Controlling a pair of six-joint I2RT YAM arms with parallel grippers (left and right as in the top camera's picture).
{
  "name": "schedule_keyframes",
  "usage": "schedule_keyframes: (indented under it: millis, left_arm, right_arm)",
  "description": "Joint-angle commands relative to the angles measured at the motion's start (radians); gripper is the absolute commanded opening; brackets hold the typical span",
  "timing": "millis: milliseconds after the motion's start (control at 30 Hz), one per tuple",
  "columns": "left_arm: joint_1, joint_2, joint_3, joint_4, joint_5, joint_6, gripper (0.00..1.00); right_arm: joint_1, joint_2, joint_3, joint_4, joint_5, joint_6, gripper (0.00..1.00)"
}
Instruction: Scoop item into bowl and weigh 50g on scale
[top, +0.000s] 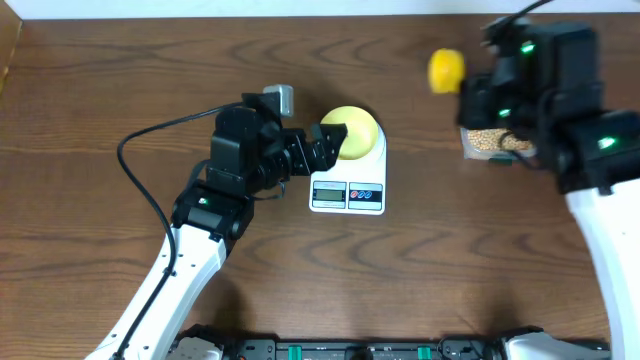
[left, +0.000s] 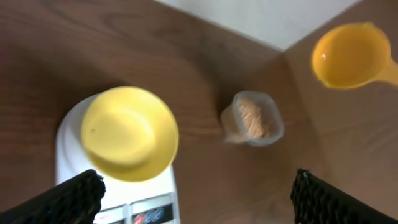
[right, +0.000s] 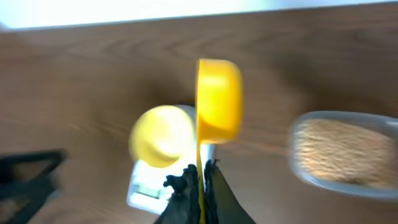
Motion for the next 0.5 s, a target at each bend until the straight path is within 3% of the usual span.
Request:
schedule_keyframes:
  millis: [0, 200, 400, 467]
  left_arm:
    - [0.001, -0.009, 0.025, -0.07, -0.006, 0.182, 0.98]
    - [0.022, -0.003, 0.148, -0.275, -0.044, 0.29, 0.98]
    - [0.037, 0.011, 0.222, -0.402, -0.158, 0.452, 0.97]
    - [0.037, 0.021, 0.222, -0.425, -0.192, 0.455, 0.97]
  right_arm:
    - [-0.125, 0.101, 0.085, -0.124, 0.04, -0.063, 0.01]
    - [-0.252, 0.283, 0.208, -0.271, 0.04, -0.133, 0.01]
    - [-0.312, 0.456, 0.23, -0.225, 0.039, -0.193, 0.01]
    - [-0.32, 0.494, 0.23, -0.214, 0.038, -0.212, 0.01]
